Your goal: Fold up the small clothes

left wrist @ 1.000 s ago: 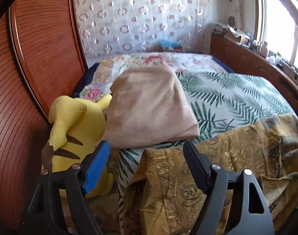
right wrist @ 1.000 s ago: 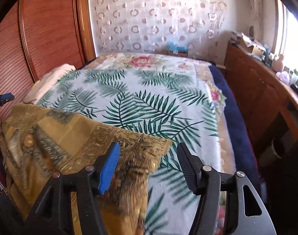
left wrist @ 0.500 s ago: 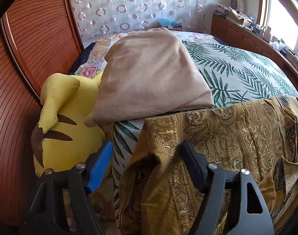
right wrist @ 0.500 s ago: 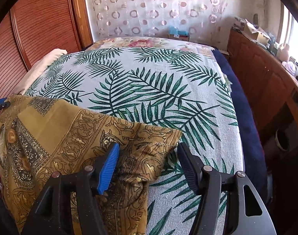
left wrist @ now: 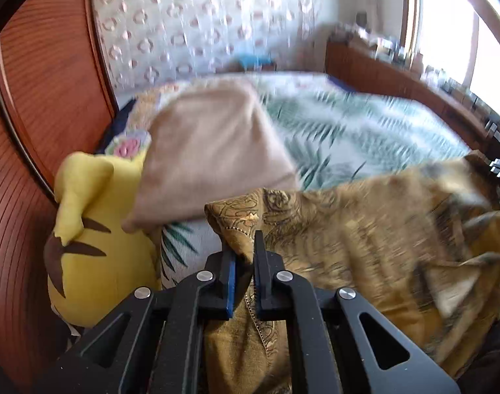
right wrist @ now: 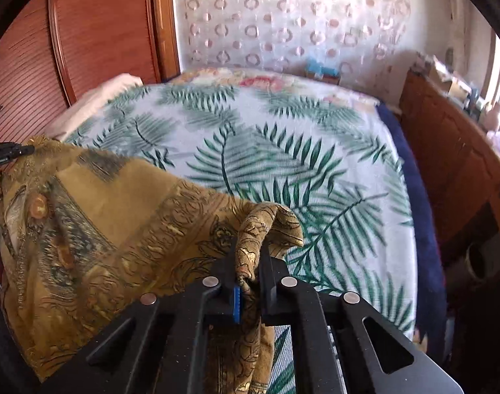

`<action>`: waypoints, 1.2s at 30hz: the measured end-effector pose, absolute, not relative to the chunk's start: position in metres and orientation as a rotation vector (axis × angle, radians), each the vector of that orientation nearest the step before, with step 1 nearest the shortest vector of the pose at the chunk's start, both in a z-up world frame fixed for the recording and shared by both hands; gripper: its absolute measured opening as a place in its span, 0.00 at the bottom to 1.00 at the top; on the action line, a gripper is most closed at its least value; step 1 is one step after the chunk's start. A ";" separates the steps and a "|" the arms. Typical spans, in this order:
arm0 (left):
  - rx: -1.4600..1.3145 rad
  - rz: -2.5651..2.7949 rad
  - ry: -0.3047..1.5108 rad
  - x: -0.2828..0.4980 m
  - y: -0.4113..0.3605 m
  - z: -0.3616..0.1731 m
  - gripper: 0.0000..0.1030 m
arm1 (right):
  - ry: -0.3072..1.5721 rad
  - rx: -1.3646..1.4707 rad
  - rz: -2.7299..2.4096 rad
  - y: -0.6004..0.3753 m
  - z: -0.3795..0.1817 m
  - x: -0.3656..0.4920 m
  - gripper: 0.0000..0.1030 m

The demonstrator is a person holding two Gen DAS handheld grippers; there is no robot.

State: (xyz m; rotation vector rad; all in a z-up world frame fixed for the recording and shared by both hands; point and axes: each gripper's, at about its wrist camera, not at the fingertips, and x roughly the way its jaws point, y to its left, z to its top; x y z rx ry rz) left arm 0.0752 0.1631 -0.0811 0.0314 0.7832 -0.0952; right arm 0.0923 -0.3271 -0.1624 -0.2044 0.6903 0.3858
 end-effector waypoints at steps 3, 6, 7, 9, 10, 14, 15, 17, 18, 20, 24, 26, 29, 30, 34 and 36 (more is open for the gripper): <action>0.004 -0.119 0.681 0.051 0.157 -0.045 0.08 | 0.605 -0.170 0.390 -0.333 -0.141 0.072 0.06; 0.014 -0.130 0.592 0.032 0.149 -0.011 0.08 | 0.503 -0.149 0.392 -0.340 -0.109 0.045 0.06; 0.013 -0.135 0.561 0.027 0.147 0.001 0.08 | 0.477 -0.143 0.395 -0.343 -0.098 0.037 0.06; 0.011 -0.142 0.510 0.019 0.145 0.020 0.08 | 0.439 -0.135 0.412 -0.349 -0.077 0.024 0.06; 0.012 -0.146 0.477 0.015 0.144 0.032 0.08 | 0.421 -0.126 0.421 -0.354 -0.065 0.018 0.05; 0.023 -0.164 0.356 -0.001 0.141 0.076 0.08 | 0.339 -0.117 0.432 -0.370 -0.021 -0.005 0.05; 0.016 -0.170 0.333 -0.005 0.142 0.084 0.08 | 0.312 -0.117 0.436 -0.374 -0.008 -0.013 0.05; 0.001 -0.184 0.290 -0.012 0.144 0.100 0.08 | 0.264 -0.124 0.430 -0.379 0.013 -0.027 0.05; -0.001 -0.183 0.263 -0.016 0.144 0.109 0.08 | 0.239 -0.127 0.429 -0.382 0.025 -0.034 0.05; 0.003 -0.180 0.226 -0.020 0.145 0.125 0.08 | 0.193 -0.134 0.430 -0.387 0.048 -0.046 0.05; 0.003 -0.178 0.165 -0.016 0.146 0.157 0.08 | 0.120 -0.160 0.396 -0.394 0.091 -0.057 0.05; 0.006 -0.174 0.150 -0.007 0.146 0.168 0.08 | 0.104 -0.153 0.387 -0.398 0.108 -0.054 0.05; 0.018 -0.160 0.156 0.018 0.141 0.169 0.08 | 0.103 -0.179 0.350 -0.396 0.119 -0.037 0.05; 0.015 -0.157 0.171 0.029 0.140 0.164 0.08 | 0.114 -0.181 0.341 -0.394 0.117 -0.028 0.05; 0.016 -0.134 0.228 0.082 0.135 0.137 0.08 | 0.185 -0.178 0.303 -0.381 0.101 0.023 0.05; 0.017 -0.117 0.270 0.111 0.132 0.119 0.08 | 0.220 -0.201 0.268 -0.369 0.091 0.052 0.05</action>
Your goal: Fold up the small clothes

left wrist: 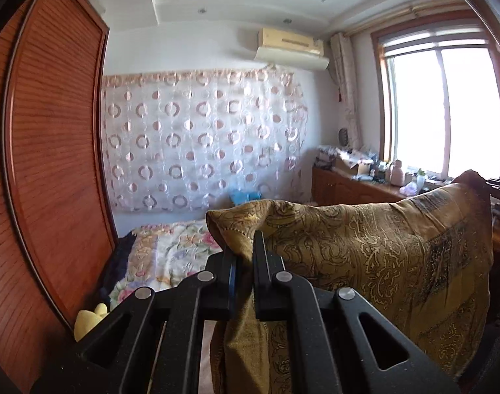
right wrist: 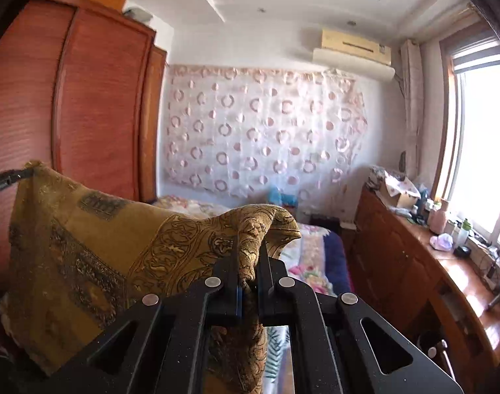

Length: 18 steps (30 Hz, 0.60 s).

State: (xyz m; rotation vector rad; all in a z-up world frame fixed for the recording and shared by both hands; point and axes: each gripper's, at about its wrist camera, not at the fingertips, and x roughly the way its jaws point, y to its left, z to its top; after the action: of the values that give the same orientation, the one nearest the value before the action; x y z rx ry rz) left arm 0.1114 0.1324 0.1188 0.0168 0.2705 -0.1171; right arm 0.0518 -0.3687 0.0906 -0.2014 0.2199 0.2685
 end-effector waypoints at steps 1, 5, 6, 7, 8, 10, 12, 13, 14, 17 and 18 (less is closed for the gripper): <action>0.015 -0.111 0.296 0.130 0.132 0.106 0.08 | 0.236 -0.203 0.259 -0.361 0.087 0.066 0.05; 0.038 -0.077 0.363 0.176 0.123 0.066 0.08 | 0.322 -0.213 0.209 -0.333 0.067 0.126 0.05; 0.054 -0.062 0.397 0.190 0.121 0.052 0.09 | 0.353 -0.207 0.200 -0.327 0.055 0.144 0.05; 0.060 -0.057 0.423 0.198 0.120 0.044 0.11 | 0.376 -0.209 0.189 -0.316 0.060 0.154 0.05; 0.059 -0.056 0.480 0.210 0.121 0.029 0.17 | 0.405 -0.209 0.175 -0.310 0.049 0.169 0.06; 0.039 -0.067 0.542 0.216 0.120 0.012 0.32 | 0.463 -0.214 0.156 -0.295 0.040 0.187 0.22; 0.028 -0.090 0.563 0.209 0.119 -0.002 0.49 | 0.518 -0.216 0.121 -0.284 0.037 0.193 0.27; 0.032 -0.096 0.576 0.205 0.115 -0.004 0.59 | 0.538 -0.210 0.125 -0.280 0.037 0.198 0.35; 0.036 -0.107 0.591 0.198 0.114 -0.011 0.69 | 0.547 -0.204 0.136 -0.277 0.034 0.197 0.41; 0.036 -0.126 0.613 0.178 0.105 -0.021 0.76 | 0.572 -0.204 0.161 -0.272 0.044 0.190 0.52; 0.035 -0.132 0.627 0.172 0.103 -0.025 0.76 | 0.586 -0.195 0.174 -0.269 0.042 0.184 0.52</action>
State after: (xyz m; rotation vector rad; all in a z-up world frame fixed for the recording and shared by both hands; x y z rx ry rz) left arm 0.1721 0.1026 -0.0254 0.0346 0.6271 -0.1320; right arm 0.1844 -0.2692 0.0420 -0.1946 0.5865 0.1743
